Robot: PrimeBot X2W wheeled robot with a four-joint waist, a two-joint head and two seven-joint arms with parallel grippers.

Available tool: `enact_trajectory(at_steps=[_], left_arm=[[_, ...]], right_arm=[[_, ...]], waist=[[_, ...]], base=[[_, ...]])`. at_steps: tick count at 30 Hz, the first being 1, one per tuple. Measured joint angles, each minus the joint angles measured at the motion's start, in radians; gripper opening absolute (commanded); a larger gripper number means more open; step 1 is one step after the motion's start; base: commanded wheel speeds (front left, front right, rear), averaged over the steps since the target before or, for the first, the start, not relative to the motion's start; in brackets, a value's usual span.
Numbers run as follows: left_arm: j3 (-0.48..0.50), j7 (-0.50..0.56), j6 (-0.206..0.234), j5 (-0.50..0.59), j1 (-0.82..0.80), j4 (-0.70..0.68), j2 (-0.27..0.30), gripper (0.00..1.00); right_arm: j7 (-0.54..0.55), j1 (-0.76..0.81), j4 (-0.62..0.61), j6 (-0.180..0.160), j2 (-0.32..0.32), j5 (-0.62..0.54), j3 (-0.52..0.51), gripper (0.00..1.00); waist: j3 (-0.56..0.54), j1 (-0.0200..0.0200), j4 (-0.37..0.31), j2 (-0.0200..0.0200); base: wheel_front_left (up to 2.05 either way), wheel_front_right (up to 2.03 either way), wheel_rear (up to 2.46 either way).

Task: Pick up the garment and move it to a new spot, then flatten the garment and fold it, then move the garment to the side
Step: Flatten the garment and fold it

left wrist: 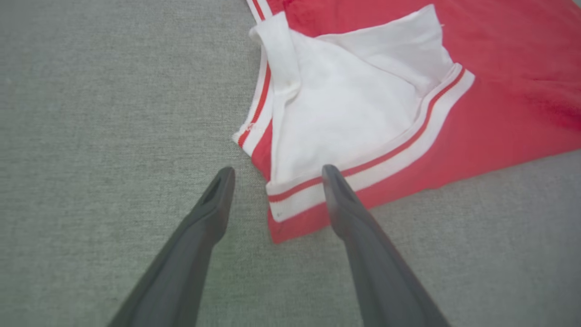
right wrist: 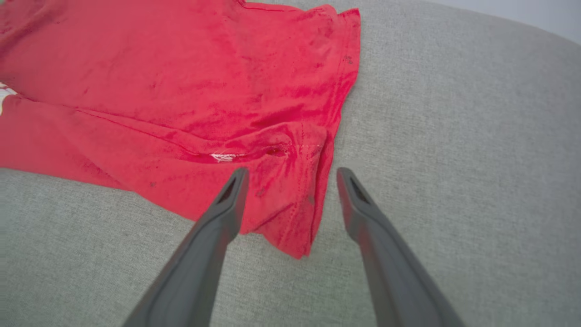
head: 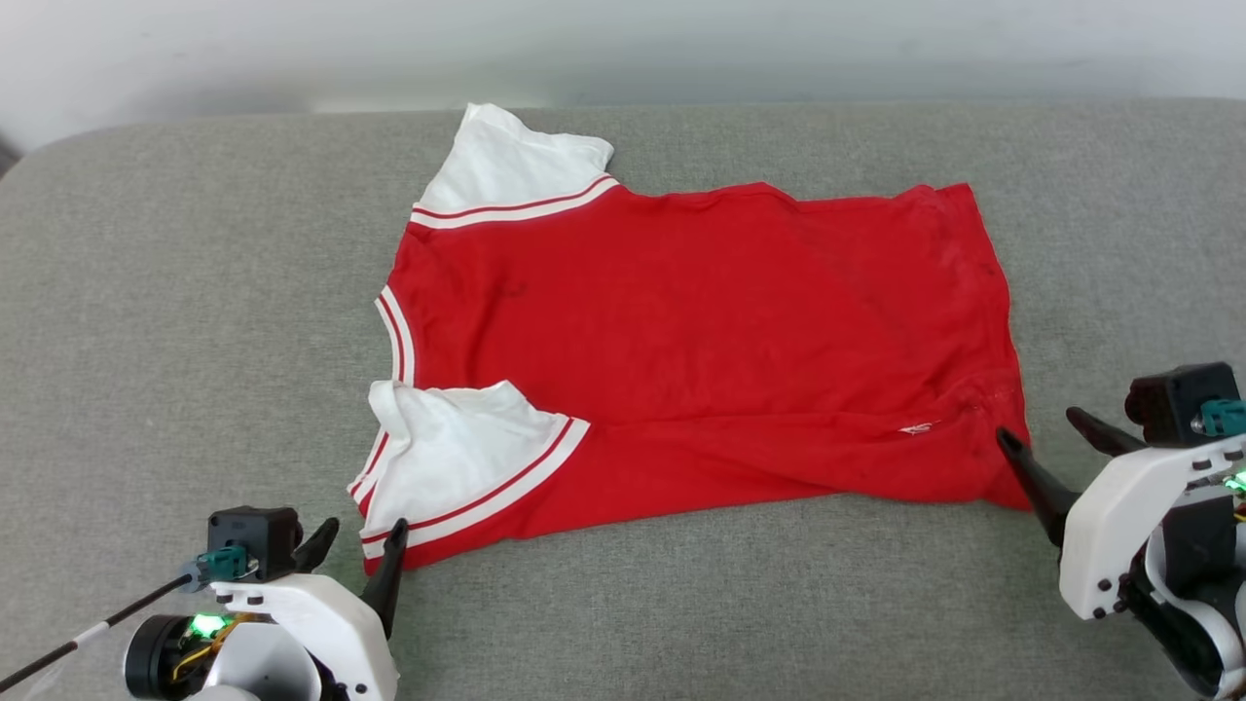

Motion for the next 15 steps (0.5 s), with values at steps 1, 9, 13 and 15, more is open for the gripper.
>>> enact_trajectory(at_steps=[1, 9, 13, 15], left_arm=[[0.001, 0.008, 0.012, 0.001, 0.004, -0.001, 0.002, 1.00], [-0.006, 0.064, 0.063, 0.008, 0.023, 0.025, 0.014, 1.00], [-0.013, 0.078, 0.032, -0.013, 0.012, 0.042, 0.009, 0.27], [-0.016, 0.075, 0.013, -0.017, 0.002, 0.053, 0.012, 0.00]], right_arm=[[0.003, 0.010, -0.016, 0.000, 0.013, -0.009, -0.010, 1.00], [0.023, 0.063, -0.113, 0.000, 0.062, -0.040, -0.048, 1.00], [0.032, 0.069, -0.141, 0.000, 0.067, -0.044, -0.059, 1.00], [0.041, 0.075, -0.145, 0.000, 0.067, -0.055, -0.065, 1.00]], waist=[[0.003, 0.0000, -0.003, 0.0000], [0.042, 0.0000, -0.026, 0.0000], [0.066, -0.0001, -0.032, 0.0000], [0.071, 0.0000, -0.033, 0.0000]], base=[[0.00, 0.00, 0.00], [0.00, 0.00, 0.00], [0.00, 0.00, 0.00], [0.00, 0.00, 0.00]])
